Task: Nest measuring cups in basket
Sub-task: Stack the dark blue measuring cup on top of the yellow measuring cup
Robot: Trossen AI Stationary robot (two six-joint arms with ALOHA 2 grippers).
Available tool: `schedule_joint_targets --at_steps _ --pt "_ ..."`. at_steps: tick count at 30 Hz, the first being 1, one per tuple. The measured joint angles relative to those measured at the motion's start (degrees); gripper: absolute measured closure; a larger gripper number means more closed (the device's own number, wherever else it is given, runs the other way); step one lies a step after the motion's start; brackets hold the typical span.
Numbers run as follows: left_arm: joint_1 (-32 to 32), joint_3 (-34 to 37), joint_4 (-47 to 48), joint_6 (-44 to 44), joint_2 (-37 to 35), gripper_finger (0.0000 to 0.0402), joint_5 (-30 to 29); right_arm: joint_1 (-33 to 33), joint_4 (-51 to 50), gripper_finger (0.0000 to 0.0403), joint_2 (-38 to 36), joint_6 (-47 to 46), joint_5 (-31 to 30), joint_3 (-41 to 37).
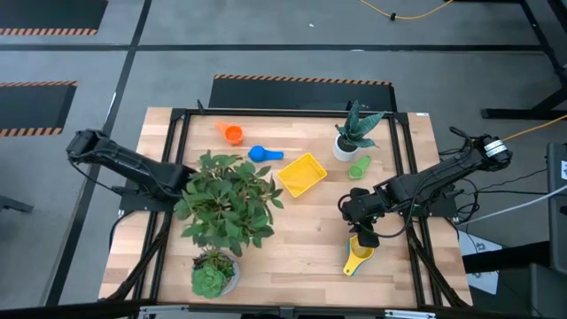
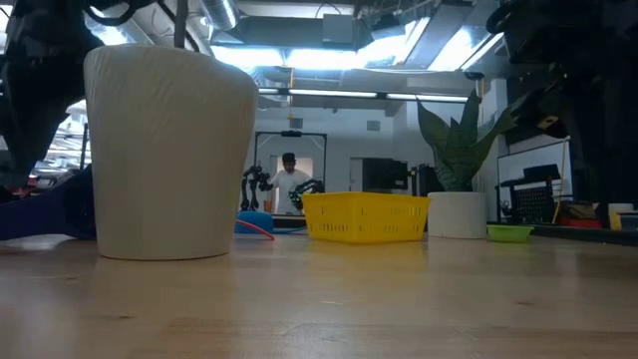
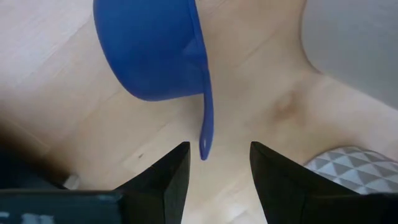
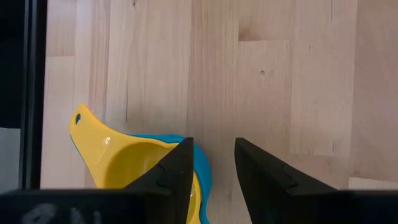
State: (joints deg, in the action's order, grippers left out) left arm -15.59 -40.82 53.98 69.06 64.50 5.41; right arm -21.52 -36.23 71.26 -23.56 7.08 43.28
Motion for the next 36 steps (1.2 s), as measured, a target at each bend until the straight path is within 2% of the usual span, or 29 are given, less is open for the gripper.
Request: schedule_joint_targets --at_steps 11,18,28,36 --pt "-0.8 0.0 -0.7 1.3 4.5 0.0241 -2.0 0.0 0.0 0.0281 0.0 0.0 0.0 0.0" --pt "-0.8 0.0 -0.8 3.3 4.6 0.0241 -4.7 0.0 0.0 0.0281 0.0 0.0 0.0 0.0" --pt "-0.8 2.8 -5.7 6.9 4.4 0.0241 -4.7 0.0 0.0 0.0281 0.0 0.0 0.0 0.0" --pt "-0.7 2.9 -5.9 7.1 4.5 0.0241 -4.6 0.0 0.0 0.0281 0.0 0.0 0.0 0.0"
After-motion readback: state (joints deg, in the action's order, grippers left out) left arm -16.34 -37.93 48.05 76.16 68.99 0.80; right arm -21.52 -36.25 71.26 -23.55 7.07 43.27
